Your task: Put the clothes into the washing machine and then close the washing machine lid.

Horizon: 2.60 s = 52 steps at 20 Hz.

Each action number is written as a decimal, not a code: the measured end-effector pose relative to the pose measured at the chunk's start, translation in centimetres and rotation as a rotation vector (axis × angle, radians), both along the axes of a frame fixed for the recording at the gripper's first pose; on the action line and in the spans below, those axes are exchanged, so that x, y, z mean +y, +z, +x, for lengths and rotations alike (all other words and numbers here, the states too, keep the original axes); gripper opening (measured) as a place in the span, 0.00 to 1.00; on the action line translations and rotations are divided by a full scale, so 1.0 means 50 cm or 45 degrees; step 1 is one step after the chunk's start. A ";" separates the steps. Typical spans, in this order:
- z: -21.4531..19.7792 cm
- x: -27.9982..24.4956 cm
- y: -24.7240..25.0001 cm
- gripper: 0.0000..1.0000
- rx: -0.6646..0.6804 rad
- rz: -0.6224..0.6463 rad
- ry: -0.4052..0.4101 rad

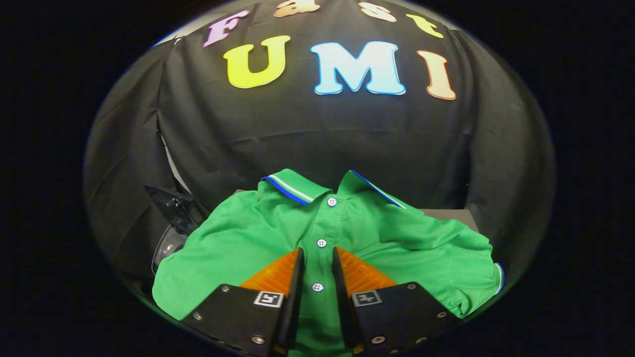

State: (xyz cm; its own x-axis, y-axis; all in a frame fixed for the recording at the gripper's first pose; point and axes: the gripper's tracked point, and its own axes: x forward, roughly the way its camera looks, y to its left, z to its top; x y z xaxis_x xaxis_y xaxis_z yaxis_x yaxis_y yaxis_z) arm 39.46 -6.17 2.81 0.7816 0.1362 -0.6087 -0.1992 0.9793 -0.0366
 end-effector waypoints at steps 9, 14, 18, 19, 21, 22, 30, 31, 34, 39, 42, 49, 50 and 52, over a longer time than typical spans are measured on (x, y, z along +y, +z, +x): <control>-0.028 0.045 0.068 0.00 -0.097 0.214 -0.034; -0.062 0.118 0.155 0.00 -0.176 0.281 0.056; -0.077 0.188 0.190 0.00 -0.222 0.331 0.096; -0.084 0.205 0.195 0.00 -0.232 0.339 0.106; -0.091 0.243 0.206 0.00 -0.244 0.348 0.134; -0.095 0.261 0.208 0.00 -0.242 0.350 0.148; -0.110 0.401 0.196 0.00 -0.238 0.384 0.224; -0.112 0.418 0.191 0.00 -0.233 0.385 0.233; -0.122 0.473 0.187 0.00 -0.230 0.397 0.264; -0.142 0.564 0.171 0.00 -0.214 0.429 0.313; -0.160 0.619 0.154 0.00 -0.200 0.443 0.337; -0.188 0.716 0.109 0.00 -0.164 0.436 0.404; -0.188 0.732 0.105 0.00 -0.160 0.442 0.410; -0.201 0.768 0.092 0.00 -0.154 0.450 0.416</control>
State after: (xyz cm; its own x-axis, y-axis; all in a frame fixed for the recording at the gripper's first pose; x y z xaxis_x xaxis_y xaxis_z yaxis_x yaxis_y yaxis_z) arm 29.42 32.22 7.42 0.7256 0.5680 -0.3885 -0.5130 0.8228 0.2448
